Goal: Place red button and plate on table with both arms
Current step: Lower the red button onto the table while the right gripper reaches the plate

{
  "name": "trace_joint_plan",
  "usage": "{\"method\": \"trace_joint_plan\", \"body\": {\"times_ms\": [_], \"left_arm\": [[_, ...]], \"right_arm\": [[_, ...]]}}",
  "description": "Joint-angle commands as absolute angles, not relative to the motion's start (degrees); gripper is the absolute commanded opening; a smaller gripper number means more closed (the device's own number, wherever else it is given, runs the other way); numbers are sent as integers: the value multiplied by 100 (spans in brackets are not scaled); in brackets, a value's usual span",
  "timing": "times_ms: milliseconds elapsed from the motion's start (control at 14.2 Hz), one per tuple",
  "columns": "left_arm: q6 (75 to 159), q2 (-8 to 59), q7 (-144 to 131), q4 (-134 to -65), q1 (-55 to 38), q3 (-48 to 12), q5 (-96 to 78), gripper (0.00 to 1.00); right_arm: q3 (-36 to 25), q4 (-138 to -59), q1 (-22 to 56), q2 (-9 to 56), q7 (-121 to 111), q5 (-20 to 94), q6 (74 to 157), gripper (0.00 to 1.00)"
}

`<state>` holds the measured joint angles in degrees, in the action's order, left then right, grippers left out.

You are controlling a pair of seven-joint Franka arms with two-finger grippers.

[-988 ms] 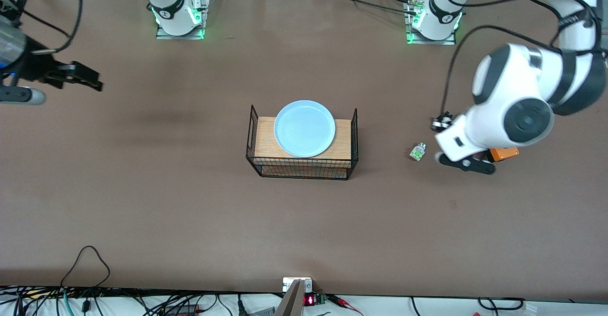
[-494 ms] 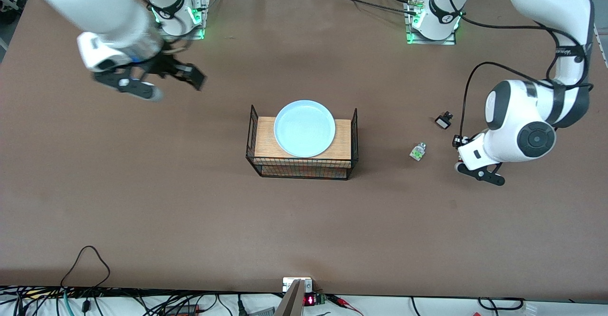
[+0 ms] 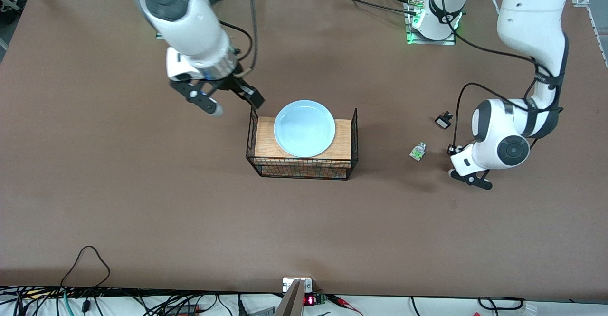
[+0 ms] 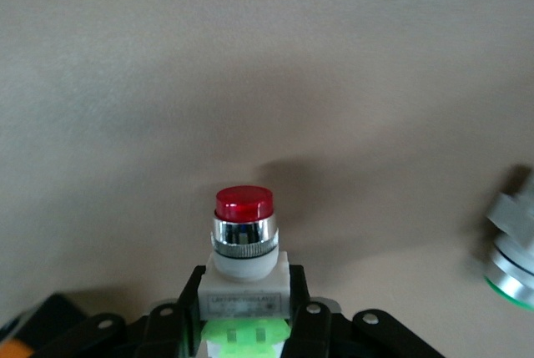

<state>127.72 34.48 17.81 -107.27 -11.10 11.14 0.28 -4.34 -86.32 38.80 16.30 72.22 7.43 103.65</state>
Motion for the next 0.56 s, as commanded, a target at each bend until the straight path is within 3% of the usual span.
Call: {"method": "trace_joint_plan", "body": {"times_ms": [0,71,141,212,494], "left_arm": [[12832,3515,1907,-10670,-1090,1116,132,29],[12841,3568,1907,-10661,-1081,1116,132,34],[12841,3577,1899,-10652,-1090,1116,123,55],[12815,3560,1898,-10652,-1081,1116,132,100],[12229,3043,1855,-10530,-1081,1116,123,100]], "right_arm": [[-519,-8446,4087,1924,7865,826,10572,100],[-519,-8438,4113,2012,8066,835,10730,100],[-519,-8438,4200,2100,8390,826,10888,100],[-527,-8438,4288,2179,8733,783,11029,100],[-519,-8438,4298,2408,8921,817,11109,100]]}}
